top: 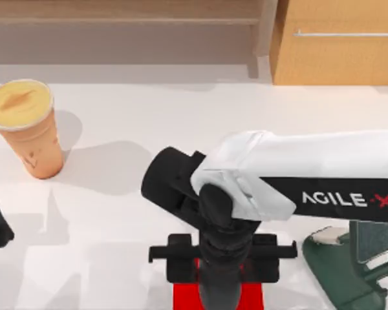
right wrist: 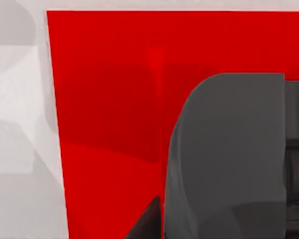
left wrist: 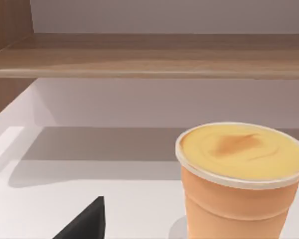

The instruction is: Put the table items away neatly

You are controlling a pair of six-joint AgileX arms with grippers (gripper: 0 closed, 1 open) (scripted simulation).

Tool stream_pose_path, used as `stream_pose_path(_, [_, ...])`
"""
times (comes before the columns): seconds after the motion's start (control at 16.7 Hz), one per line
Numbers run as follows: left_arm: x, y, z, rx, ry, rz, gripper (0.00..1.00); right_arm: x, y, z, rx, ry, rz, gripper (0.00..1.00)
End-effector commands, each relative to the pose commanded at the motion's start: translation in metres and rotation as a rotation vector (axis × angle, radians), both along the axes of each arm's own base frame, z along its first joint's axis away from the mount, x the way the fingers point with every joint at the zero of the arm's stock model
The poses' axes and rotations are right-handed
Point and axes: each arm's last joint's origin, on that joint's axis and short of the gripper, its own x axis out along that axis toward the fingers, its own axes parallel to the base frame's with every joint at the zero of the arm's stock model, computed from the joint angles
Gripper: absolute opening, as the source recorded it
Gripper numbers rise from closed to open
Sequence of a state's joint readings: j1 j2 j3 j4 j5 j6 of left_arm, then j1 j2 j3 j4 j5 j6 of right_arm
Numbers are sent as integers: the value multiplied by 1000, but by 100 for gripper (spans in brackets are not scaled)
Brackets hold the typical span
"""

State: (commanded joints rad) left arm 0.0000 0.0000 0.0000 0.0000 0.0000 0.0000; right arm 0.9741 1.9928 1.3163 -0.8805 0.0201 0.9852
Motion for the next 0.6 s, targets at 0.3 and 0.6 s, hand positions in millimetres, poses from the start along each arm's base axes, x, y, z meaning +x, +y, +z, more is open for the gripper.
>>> stream_pose_path(0.3, [0,0,0,0,0,0,100,0,0,0,0,0,0,100])
stream_pose_path(0.6, [0,0,0,0,0,0,100,0,0,0,0,0,0,100])
